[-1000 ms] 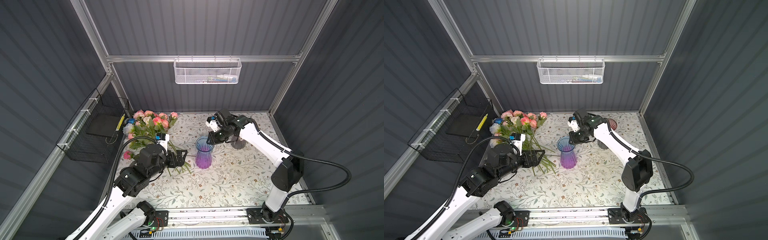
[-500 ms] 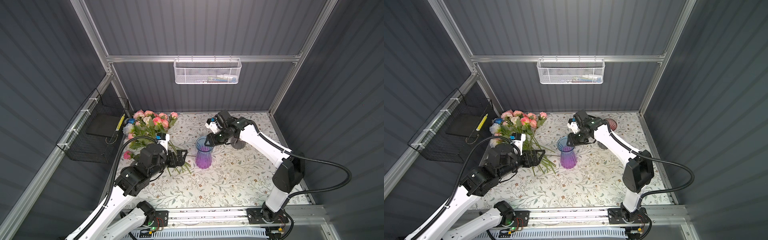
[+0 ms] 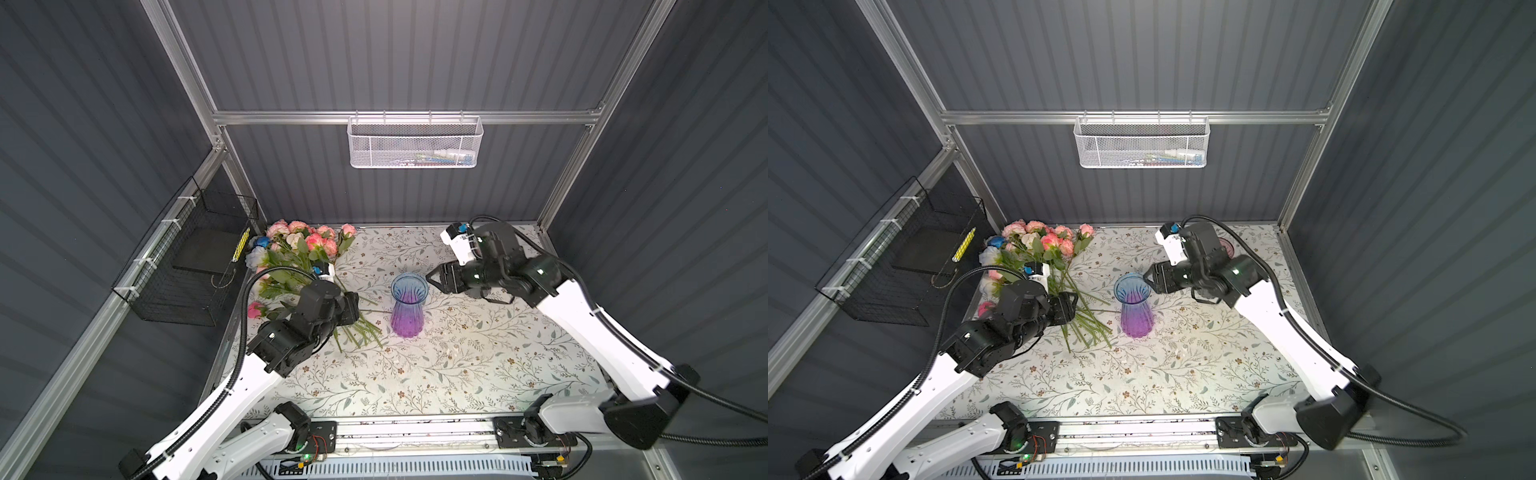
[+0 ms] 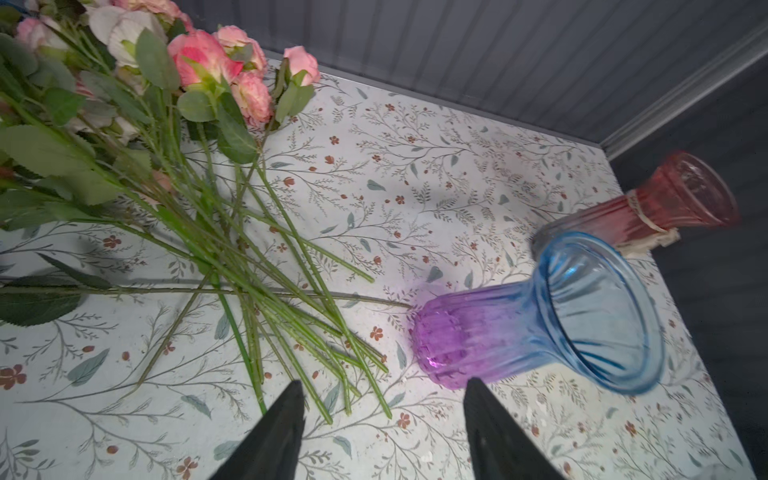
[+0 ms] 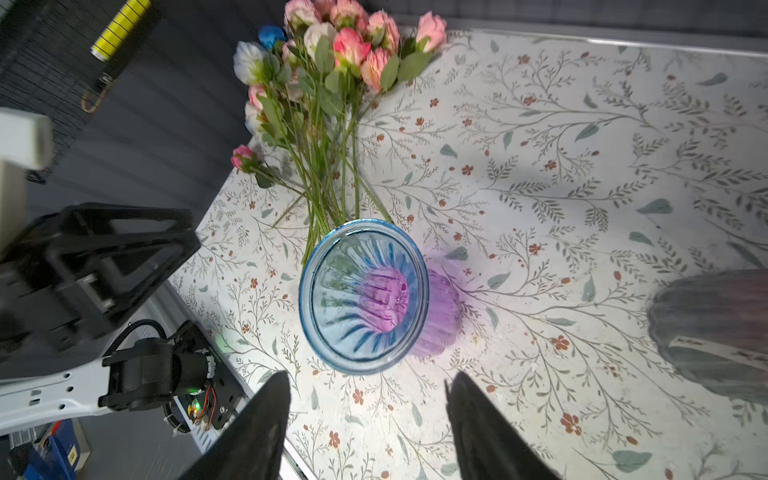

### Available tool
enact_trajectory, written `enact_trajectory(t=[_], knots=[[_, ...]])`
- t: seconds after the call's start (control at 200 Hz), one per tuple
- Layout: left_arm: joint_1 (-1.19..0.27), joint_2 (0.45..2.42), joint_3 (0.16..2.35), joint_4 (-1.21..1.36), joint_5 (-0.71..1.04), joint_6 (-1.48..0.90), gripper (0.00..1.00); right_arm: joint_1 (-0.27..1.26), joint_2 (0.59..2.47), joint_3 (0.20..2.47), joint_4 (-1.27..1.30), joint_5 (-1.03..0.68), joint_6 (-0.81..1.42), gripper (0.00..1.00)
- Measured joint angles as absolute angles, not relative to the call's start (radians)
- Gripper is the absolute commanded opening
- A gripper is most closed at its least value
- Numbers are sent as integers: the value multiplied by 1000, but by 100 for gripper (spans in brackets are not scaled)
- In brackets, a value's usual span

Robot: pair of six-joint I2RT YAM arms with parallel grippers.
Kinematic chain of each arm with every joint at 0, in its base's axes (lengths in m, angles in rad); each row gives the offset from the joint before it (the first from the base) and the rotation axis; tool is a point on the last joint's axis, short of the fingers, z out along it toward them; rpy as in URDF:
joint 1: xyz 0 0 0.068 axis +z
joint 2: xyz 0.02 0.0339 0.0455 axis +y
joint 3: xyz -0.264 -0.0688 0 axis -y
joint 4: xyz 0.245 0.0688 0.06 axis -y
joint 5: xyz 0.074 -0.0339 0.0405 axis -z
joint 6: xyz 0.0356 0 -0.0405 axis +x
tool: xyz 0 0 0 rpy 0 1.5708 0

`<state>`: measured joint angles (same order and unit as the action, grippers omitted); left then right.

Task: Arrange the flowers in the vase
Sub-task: 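Release the vase and withdraw the right gripper while the left gripper grasps a rose stem, then lift one pink rose out of the bunch with the left gripper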

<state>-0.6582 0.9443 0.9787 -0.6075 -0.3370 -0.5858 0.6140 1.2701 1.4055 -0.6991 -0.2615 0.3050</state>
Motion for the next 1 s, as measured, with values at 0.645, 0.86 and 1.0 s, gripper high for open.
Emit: enact_trajectory(t=[0.645,0.86,1.0], knots=[[-294,1597,921,-101,-163,-637,56,614,940,1116,-550,-253,360,62],[-275,1715,932,-19,-125,-669,45,614,907,1111,-550,-235,359,63],[-275,1732,937,31,-99,-687,24,614,906,1097,-552,-228,359,63]])
